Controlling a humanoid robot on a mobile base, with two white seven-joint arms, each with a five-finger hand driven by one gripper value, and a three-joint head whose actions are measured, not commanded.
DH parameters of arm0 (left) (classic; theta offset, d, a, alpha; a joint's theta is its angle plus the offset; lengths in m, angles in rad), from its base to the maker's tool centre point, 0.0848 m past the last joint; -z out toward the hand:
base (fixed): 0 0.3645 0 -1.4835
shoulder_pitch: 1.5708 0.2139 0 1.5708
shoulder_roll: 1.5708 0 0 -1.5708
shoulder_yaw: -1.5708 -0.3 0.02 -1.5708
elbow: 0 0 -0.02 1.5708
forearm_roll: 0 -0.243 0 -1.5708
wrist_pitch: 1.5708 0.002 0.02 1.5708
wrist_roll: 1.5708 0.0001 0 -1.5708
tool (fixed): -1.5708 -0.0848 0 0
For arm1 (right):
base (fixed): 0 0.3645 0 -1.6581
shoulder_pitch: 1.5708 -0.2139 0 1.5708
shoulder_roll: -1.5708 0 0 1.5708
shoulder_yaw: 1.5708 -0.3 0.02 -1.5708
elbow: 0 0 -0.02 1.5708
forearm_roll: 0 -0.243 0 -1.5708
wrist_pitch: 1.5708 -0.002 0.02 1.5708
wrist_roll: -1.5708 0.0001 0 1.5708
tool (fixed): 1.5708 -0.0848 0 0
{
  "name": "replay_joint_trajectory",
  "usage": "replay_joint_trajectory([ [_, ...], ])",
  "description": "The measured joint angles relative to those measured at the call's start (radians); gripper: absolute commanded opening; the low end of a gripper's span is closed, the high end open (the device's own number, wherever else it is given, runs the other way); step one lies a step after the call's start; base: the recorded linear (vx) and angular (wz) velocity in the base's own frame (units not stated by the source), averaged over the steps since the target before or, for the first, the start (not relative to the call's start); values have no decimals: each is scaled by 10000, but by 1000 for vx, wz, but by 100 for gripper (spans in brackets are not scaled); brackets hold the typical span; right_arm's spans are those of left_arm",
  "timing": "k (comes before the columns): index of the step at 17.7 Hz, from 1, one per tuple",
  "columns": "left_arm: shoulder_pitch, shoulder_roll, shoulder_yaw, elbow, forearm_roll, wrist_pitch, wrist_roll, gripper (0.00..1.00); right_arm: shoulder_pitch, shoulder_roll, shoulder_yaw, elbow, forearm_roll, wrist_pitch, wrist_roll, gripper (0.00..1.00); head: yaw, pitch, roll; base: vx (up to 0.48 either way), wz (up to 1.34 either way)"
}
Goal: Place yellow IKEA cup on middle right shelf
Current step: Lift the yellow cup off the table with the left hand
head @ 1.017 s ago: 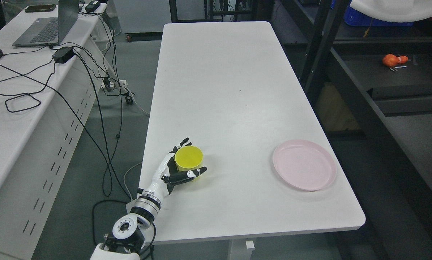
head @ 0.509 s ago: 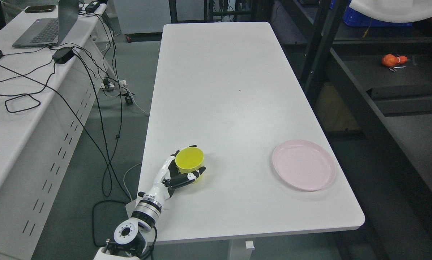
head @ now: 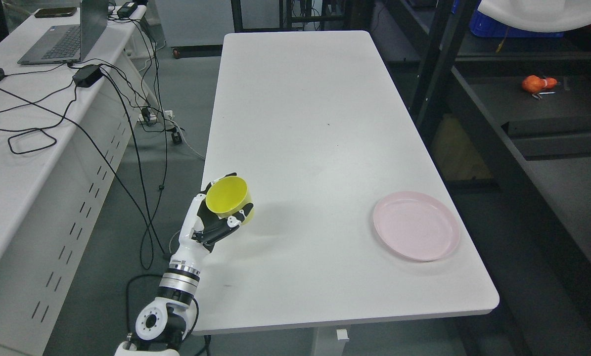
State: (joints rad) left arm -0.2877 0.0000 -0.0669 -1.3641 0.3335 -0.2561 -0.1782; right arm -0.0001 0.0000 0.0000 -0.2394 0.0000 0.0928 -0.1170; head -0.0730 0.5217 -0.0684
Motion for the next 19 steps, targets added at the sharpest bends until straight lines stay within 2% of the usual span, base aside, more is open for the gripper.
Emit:
replay_joint_trajectory([
  [9, 173, 0, 405, -1632, 292, -89, -20, 0, 3, 0, 0, 0, 0, 0, -4, 99, 0, 0, 0, -125, -142],
  [19, 228, 0, 581, -2429, 340, -124, -21, 0, 1, 0, 0, 0, 0, 0, -56, 99, 0, 0, 0, -245, -217],
])
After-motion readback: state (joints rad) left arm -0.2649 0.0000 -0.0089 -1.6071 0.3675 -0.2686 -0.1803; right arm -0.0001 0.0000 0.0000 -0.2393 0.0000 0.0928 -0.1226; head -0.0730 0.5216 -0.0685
